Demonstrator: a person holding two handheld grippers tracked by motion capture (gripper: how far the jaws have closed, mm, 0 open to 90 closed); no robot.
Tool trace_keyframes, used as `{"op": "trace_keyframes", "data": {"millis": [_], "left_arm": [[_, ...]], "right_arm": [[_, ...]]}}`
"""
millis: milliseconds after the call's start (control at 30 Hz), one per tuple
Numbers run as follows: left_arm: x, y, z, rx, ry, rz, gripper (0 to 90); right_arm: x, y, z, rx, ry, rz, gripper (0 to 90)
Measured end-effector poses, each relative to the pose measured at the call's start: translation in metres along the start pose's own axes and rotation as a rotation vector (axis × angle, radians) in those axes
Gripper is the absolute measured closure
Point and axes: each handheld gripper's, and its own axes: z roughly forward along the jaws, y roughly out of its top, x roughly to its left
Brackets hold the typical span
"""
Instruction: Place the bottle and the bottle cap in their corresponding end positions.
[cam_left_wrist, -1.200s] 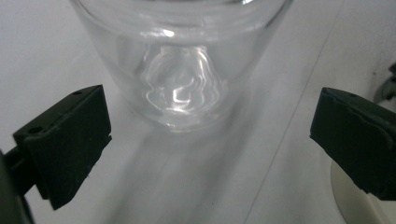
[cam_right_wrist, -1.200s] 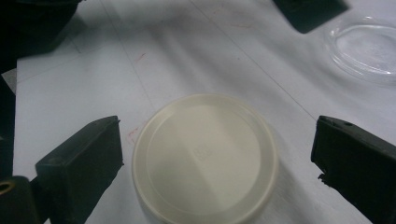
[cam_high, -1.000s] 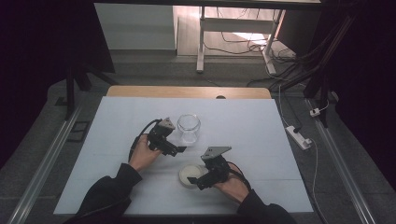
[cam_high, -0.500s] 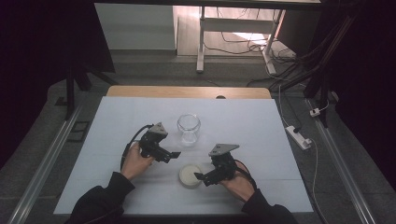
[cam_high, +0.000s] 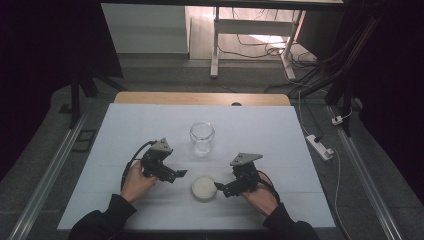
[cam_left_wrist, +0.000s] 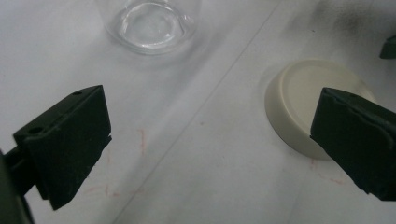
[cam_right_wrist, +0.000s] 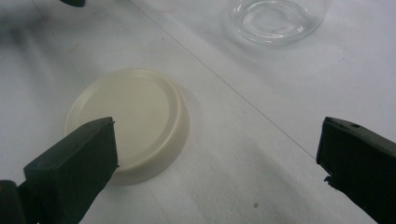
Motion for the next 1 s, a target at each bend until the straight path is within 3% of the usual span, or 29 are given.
{"op": "trace_keyframes", "data": {"millis": [467, 833, 1000], "left_arm": [[-0.009, -0.023, -0.022, 0.016, 0.001, -0.035, 0.0], [-0.016, -0.046, -0.042, 0.016, 0.036, -0.068, 0.0], [-0.017, -0.058, -0.055, -0.003, 0.055, -0.104, 0.0]], "right_arm": [[-0.008, -0.007, -0.012, 0.009, -0.032, 0.014, 0.0], [-0.006, -0.016, -0.03, 0.003, -0.054, 0.013, 0.0], [-0.007, -0.022, -0.04, -0.002, -0.064, 0.026, 0.0]]}}
